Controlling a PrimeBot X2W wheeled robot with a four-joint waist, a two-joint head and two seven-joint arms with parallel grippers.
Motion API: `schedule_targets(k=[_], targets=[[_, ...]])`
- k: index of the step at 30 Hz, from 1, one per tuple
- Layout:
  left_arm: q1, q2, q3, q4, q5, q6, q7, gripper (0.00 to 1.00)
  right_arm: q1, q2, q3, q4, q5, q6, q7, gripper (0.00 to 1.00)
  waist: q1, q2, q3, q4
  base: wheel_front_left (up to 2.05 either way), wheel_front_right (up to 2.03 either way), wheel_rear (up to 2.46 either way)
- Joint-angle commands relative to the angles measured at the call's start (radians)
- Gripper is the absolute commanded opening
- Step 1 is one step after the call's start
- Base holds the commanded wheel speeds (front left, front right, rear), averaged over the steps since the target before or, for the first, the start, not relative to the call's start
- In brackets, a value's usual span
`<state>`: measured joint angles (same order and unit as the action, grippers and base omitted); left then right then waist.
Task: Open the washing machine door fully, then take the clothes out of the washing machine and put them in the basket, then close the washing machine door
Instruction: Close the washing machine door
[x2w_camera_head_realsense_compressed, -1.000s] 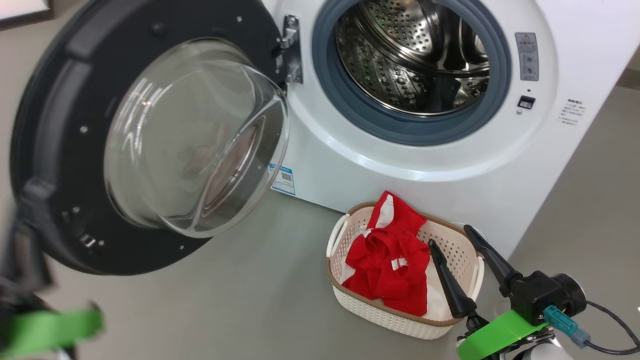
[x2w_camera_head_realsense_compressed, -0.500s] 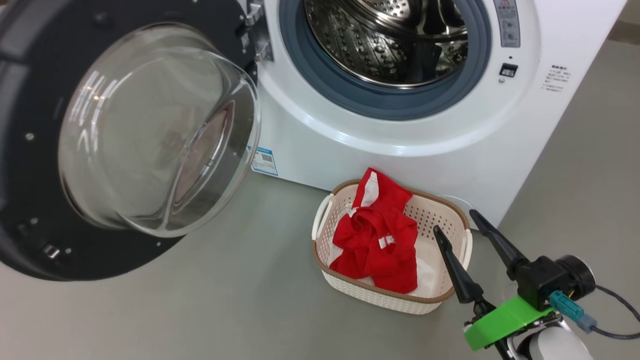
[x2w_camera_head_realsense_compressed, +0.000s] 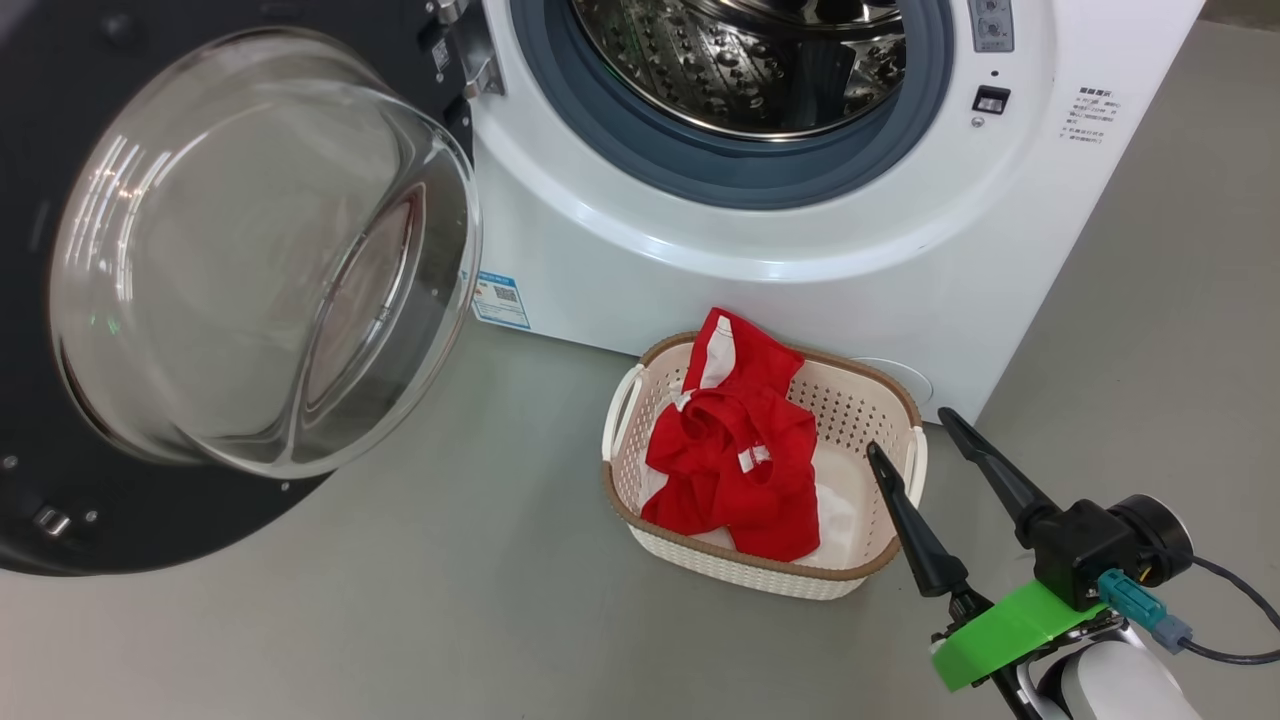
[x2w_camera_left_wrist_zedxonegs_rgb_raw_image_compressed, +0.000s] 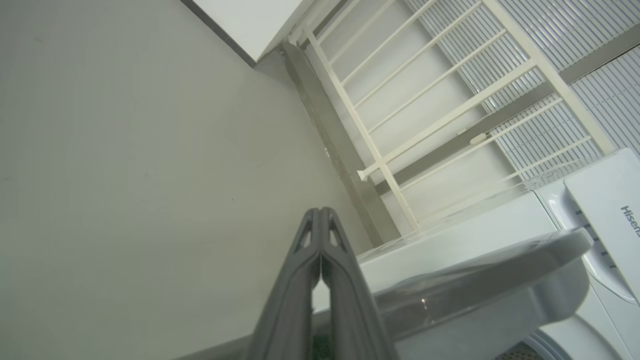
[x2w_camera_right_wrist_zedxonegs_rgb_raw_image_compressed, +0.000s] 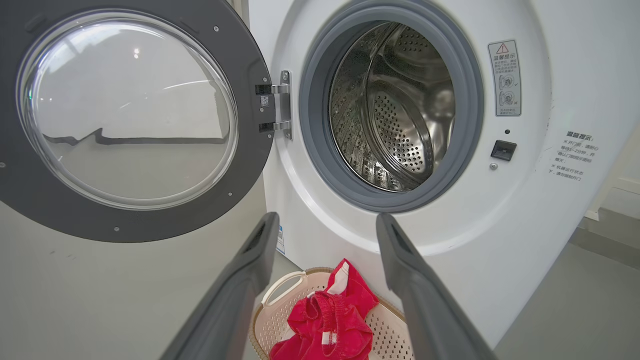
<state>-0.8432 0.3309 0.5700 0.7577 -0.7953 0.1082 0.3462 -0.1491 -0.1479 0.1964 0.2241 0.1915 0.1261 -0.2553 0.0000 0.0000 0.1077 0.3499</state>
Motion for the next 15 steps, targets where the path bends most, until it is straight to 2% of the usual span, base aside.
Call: schedule_targets(k=[1, 6, 15], targets=[[-0.025, 0.072, 0.021, -0.015, -0.021, -0.017, 0.036, 0.00, -0.035, -0.007, 0.020, -0.021, 0.008, 0.005, -0.006, 1.00, 0.0000, 0.0000, 0.000, -0.001, 0.00, 0.00, 0.00], [-0.031, 0.057, 0.044, 0.006, -0.110, -0.056, 0.171, 0.00, -0.034, -0.005, 0.019, -0.017, 0.009, 0.005, -0.006, 1.00, 0.0000, 0.0000, -0.003, 0.005, 0.00, 0.00, 0.00], [0.016, 0.008, 0.083, -0.038, -0.213, -0.086, 0.303, 0.00, -0.029, 0.004, 0.021, -0.019, 0.009, 0.005, -0.006, 1.00, 0.0000, 0.0000, -0.009, 0.014, 0.00, 0.00, 0.00]])
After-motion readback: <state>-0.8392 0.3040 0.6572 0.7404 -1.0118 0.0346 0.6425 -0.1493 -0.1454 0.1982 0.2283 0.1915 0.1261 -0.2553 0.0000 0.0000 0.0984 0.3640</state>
